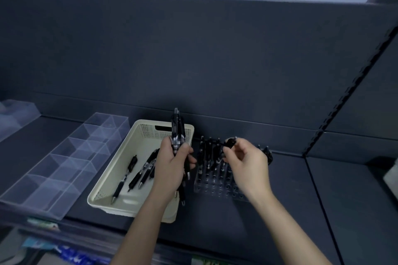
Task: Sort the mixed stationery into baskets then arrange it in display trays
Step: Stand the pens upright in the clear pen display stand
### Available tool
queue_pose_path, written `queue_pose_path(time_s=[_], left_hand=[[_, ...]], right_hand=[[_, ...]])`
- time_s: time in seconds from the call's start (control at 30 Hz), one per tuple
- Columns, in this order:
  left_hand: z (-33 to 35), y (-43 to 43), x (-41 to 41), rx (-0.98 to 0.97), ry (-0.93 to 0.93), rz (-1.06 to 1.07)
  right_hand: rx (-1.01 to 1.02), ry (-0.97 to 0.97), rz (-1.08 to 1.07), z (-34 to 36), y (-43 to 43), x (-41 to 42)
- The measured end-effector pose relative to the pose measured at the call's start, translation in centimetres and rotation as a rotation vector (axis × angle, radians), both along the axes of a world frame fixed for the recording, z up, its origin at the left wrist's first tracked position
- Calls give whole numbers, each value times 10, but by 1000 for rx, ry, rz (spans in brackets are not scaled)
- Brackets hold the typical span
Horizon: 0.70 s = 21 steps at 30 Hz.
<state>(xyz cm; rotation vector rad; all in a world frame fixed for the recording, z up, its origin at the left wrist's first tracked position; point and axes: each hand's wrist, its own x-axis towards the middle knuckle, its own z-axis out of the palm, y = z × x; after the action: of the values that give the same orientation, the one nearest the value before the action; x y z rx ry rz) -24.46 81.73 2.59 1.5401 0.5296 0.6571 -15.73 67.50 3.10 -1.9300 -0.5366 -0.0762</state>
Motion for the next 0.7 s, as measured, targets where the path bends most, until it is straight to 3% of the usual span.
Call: queue_pose_path(time_s=[0.23, 0.4, 0.7], left_hand=[[-3, 21, 2, -205, -70, -113], [-5, 33, 3, -417, -101, -184], [-8, 42, 6, -539, -120, -266]], right_hand=[[-220, -143, 11, -10, 16, -12], [-393, -140, -3, -15, 25, -15], [-577, -84, -32, -13, 31, -21]])
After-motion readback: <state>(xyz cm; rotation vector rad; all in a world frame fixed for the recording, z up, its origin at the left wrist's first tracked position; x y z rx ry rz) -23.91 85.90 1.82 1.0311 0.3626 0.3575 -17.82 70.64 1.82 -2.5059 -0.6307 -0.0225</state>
